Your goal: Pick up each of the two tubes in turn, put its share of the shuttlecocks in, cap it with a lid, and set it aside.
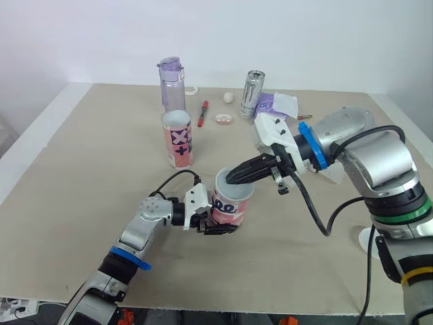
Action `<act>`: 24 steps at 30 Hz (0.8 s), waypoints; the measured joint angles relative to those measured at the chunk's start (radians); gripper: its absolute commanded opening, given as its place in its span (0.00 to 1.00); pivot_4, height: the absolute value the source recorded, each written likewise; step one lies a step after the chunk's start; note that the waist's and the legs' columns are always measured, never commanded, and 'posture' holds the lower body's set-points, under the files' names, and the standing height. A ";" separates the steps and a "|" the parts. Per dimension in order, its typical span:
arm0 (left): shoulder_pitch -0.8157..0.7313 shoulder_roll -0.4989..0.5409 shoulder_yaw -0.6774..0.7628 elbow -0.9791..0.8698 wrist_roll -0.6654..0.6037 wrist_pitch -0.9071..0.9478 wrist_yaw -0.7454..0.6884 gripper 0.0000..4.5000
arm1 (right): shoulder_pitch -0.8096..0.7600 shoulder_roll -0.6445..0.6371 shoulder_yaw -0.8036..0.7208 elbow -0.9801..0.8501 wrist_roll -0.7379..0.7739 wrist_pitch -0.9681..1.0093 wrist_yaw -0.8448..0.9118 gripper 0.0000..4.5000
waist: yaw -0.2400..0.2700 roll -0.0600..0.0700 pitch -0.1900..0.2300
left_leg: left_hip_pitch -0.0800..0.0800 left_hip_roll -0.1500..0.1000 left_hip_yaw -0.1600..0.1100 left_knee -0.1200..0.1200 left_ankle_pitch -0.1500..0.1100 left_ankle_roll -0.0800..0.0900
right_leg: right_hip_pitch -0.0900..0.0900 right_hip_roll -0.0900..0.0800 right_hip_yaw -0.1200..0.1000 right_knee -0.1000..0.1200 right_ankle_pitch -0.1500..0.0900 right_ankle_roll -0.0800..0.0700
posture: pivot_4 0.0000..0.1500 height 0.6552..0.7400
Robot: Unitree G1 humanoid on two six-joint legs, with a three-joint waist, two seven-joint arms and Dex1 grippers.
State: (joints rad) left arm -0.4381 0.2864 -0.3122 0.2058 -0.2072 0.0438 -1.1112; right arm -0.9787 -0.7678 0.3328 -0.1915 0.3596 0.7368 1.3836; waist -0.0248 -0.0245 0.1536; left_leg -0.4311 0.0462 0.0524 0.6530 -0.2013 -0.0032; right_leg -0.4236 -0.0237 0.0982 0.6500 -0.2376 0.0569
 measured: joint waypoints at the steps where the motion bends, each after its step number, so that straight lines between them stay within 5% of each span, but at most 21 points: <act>1: 0.001 0.000 0.001 0.000 0.000 0.001 0.001 0.75 | -0.007 0.002 0.015 0.000 -0.010 0.002 -0.004 0.00 | 0.000 0.000 0.000 | 0.000 0.000 0.000 0.000 0.000 0.000 | 0.000 0.000 0.000 0.000 0.000 0.000 | 1.00 1.00; 17: 0.010 -0.003 -0.007 0.012 0.002 0.011 0.035 0.75 | -0.017 -0.011 0.094 -0.023 -0.111 -0.020 -0.012 0.00 | -0.001 -0.007 -0.022 | 0.008 0.002 0.001 -0.003 -0.002 -0.004 | 0.003 -0.011 -0.011 -0.003 0.001 -0.002 | 1.00 1.00; 24: 0.011 -0.002 -0.011 0.000 0.001 0.008 0.035 0.75 | 0.025 -0.020 -0.089 0.079 0.071 0.090 0.029 0.00 | 0.003 -0.007 -0.020 | 0.001 0.001 0.002 -0.003 -0.001 -0.002 | -0.001 -0.027 -0.032 -0.004 0.007 -0.010 | 1.00 1.00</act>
State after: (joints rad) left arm -0.4268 0.2843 -0.3232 0.2054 -0.2057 0.0514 -1.0761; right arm -0.9538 -0.7875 0.2442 -0.1123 0.4306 0.8272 1.4124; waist -0.0215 -0.0318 0.1335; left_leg -0.4302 0.0477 0.0546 0.6497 -0.2027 -0.0053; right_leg -0.4242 -0.0512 0.0663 0.6458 -0.2303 0.0468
